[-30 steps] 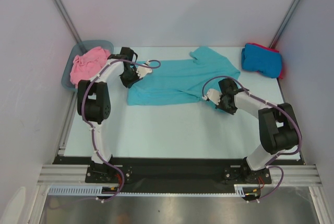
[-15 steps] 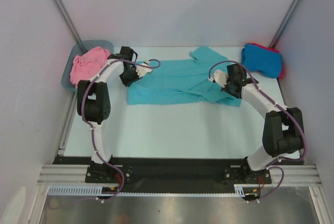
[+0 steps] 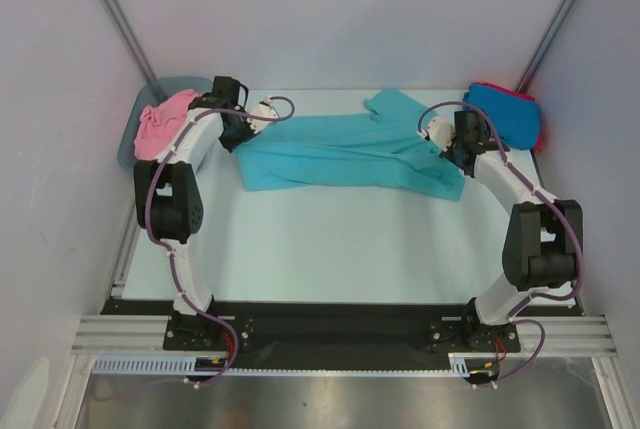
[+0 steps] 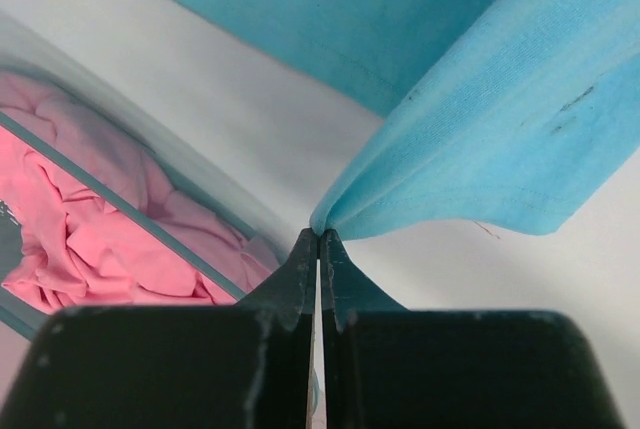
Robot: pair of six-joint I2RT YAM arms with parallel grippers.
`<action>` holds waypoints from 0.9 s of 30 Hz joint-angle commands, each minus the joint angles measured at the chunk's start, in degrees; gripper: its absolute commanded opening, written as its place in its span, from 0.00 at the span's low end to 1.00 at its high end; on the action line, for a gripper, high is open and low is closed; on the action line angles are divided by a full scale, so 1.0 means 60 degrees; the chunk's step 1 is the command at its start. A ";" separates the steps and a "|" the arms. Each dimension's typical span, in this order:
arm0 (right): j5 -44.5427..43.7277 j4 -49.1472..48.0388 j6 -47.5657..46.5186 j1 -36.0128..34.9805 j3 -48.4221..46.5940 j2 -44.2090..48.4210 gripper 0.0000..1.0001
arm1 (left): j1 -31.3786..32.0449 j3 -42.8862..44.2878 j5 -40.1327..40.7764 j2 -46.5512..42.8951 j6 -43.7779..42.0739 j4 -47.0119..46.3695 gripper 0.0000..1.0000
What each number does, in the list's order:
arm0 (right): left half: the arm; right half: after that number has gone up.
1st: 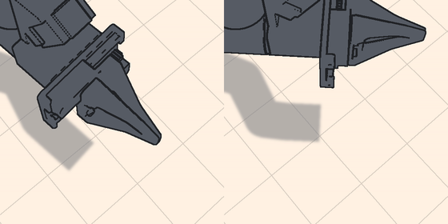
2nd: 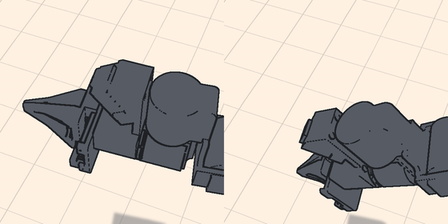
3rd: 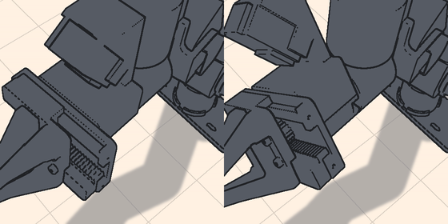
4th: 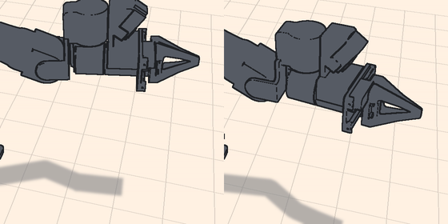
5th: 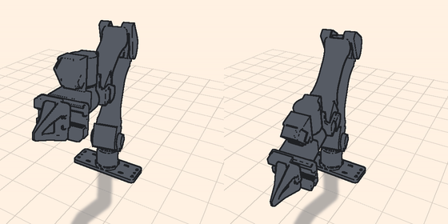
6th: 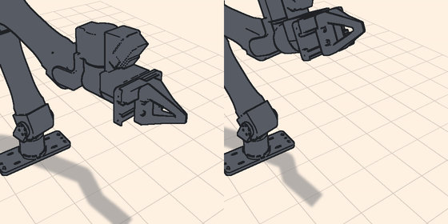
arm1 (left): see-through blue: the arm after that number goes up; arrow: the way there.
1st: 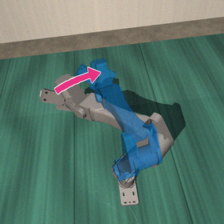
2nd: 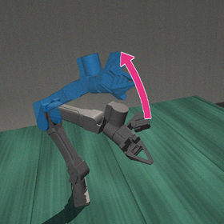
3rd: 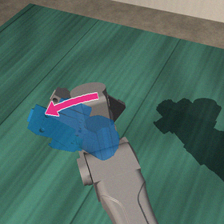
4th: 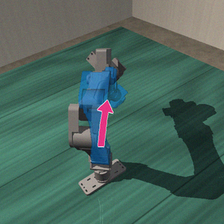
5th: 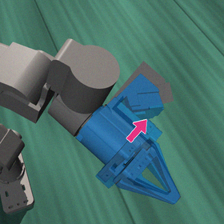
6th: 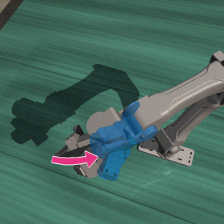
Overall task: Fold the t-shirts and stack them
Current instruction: Fold the tshirt
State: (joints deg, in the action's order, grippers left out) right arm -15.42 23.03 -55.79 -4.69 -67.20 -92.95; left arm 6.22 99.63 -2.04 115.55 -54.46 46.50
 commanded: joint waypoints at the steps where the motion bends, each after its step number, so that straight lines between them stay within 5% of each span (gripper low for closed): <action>1: -0.0374 -0.0453 -0.0018 0.0122 -0.0416 -0.0139 0.00 | -0.0128 0.0020 0.0297 -0.0566 -0.0006 -0.0192 0.00; 19: -0.0624 -0.1451 -0.0136 0.0239 -0.0578 -0.0564 0.00 | 0.0355 -0.0404 0.0297 -0.0448 -0.1089 0.0087 0.00; 27: 0.1699 0.1943 0.0407 0.0635 -0.0841 0.0767 0.00 | 0.0618 -0.1765 0.0077 -0.2117 -0.1806 0.0714 0.00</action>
State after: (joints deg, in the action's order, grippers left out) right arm -12.40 23.73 -54.70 -1.65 -69.25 -94.80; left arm 9.56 90.76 -1.72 110.17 -61.32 47.66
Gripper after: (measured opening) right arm 0.010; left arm 0.008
